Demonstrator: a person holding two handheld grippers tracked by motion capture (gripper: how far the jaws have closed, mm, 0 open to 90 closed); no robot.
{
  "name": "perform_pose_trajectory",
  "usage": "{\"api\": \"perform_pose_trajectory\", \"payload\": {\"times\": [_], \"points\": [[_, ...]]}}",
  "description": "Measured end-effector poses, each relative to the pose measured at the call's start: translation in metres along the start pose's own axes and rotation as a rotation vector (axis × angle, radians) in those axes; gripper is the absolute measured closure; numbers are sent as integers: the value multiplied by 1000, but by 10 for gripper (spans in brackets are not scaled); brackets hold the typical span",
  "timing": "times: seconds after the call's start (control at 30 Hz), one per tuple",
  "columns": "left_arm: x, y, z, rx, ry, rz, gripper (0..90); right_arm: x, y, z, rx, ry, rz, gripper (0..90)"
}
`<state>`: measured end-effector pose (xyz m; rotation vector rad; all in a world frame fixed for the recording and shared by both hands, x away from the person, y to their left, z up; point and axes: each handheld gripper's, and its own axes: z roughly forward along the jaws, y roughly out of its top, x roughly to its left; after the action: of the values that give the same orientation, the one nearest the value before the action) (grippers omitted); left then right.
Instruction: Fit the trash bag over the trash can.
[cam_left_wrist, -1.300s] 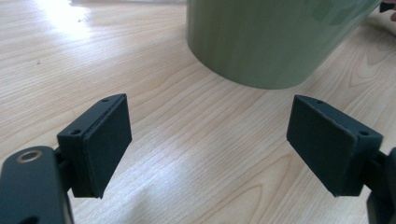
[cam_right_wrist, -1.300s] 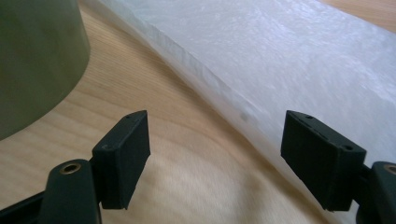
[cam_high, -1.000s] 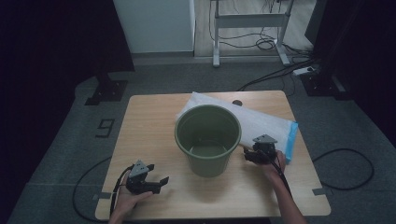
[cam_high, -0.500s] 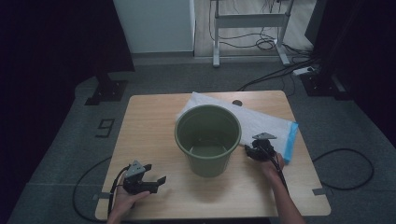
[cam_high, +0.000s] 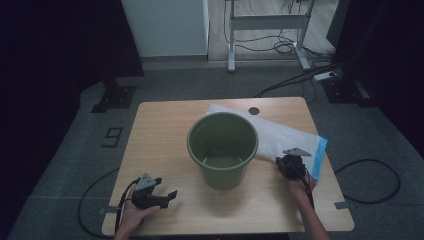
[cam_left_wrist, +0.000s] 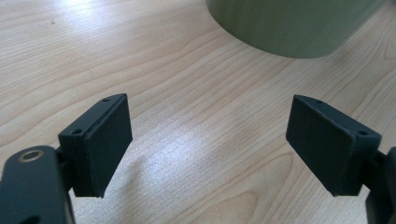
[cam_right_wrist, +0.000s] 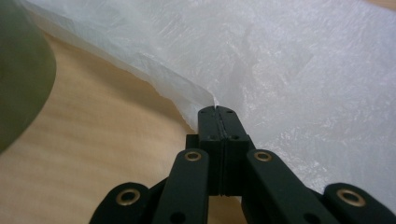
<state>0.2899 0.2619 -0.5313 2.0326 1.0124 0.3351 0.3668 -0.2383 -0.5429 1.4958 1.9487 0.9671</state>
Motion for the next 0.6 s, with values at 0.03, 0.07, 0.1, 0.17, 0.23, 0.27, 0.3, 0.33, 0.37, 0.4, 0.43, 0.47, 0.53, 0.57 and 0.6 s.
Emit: {"api": "perform_pose_trajectory", "payload": {"times": [0.03,0.07,0.1,0.17,0.23,0.27,0.3,0.33,0.37,0.4,0.43,0.47,0.53,0.57,0.6], "points": [[0,0,0,2,0,1,143,-1,-5,-6,-9,3,-4,886],[-1,0,0,3,0,2,142,-3,-10,-11,-16,5,-6,886],[-1,0,1,4,1,3,142,-4,-15,-17,-23,5,-9,886],[-2,0,1,6,-2,2,143,-6,-27,-31,-40,13,-17,886],[-3,0,2,11,-6,2,142,-9,-36,-41,-59,12,-18,886],[-3,0,2,13,-9,2,142,-11,-41,-46,-68,17,-13,886],[-4,0,2,16,-10,3,142,-12,-46,-51,-73,23,-9,886],[-4,0,3,18,-11,4,142,-14,-50,-56,-75,30,-5,886],[-4,0,3,20,-13,5,142,-16,-53,-61,-77,36,1,886],[-5,0,4,23,-13,7,142,-17,-55,-67,-81,41,0,886],[-5,0,4,28,-14,9,142,-18,-57,-72,-86,43,-8,886],[-5,0,4,28,-14,9,142,-18,-57,-72,-86,43,-8,886],[-6,0,3,31,-19,14,142,-21,-64,-84,-80,57,-38,886],[-6,0,3,31,-20,13,142,-22,-68,-88,-78,57,-46,886],[-6,0,3,31,-20,13,142,-23,-71,-91,-75,54,-53,886]]}}
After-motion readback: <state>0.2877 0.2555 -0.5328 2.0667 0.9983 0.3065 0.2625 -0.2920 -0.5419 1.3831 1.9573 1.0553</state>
